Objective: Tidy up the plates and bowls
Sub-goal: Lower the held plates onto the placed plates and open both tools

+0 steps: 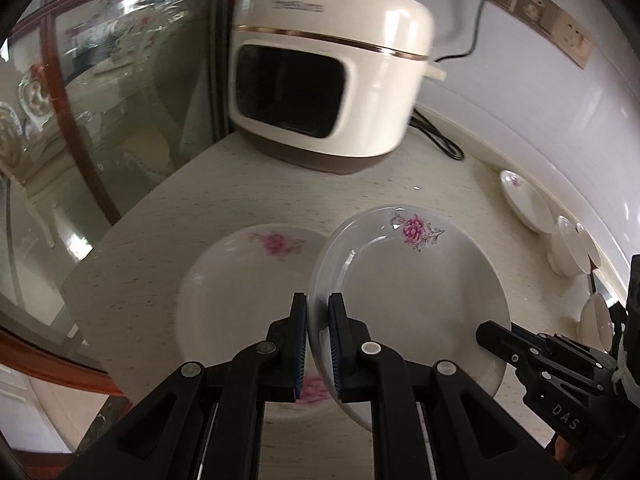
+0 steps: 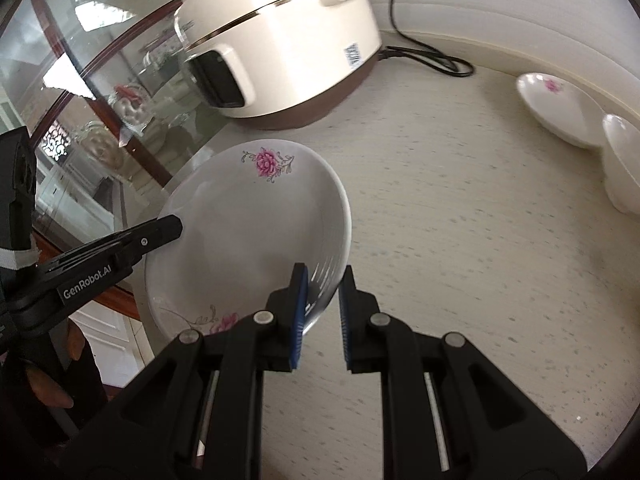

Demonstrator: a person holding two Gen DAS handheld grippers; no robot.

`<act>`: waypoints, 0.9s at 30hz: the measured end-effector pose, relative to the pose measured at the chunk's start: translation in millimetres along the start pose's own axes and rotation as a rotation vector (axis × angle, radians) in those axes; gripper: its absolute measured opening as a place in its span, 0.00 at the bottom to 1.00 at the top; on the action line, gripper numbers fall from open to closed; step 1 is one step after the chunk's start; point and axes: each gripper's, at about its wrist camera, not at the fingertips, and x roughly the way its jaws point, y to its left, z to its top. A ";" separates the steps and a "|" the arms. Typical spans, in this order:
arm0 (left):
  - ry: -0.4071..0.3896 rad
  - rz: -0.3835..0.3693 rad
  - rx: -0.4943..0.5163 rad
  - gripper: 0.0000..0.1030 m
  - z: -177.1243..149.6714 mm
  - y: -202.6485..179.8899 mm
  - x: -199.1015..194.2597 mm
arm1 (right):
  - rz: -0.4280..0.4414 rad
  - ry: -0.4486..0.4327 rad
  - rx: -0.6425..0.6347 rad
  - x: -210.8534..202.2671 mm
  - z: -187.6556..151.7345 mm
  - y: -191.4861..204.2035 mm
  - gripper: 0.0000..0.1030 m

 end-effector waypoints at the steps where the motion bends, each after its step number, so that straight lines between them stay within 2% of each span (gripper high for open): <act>1: 0.001 0.005 -0.007 0.11 0.6 4.6 0.4 | 0.005 0.002 -0.005 1.4 0.1 2.6 0.18; 13: 0.019 0.052 -0.056 0.12 11.1 46.9 13.7 | 0.037 0.041 -0.052 34.6 15.5 35.4 0.18; 27: 0.056 0.080 -0.047 0.14 15.0 67.1 34.9 | 0.020 0.085 -0.094 66.0 24.2 60.3 0.18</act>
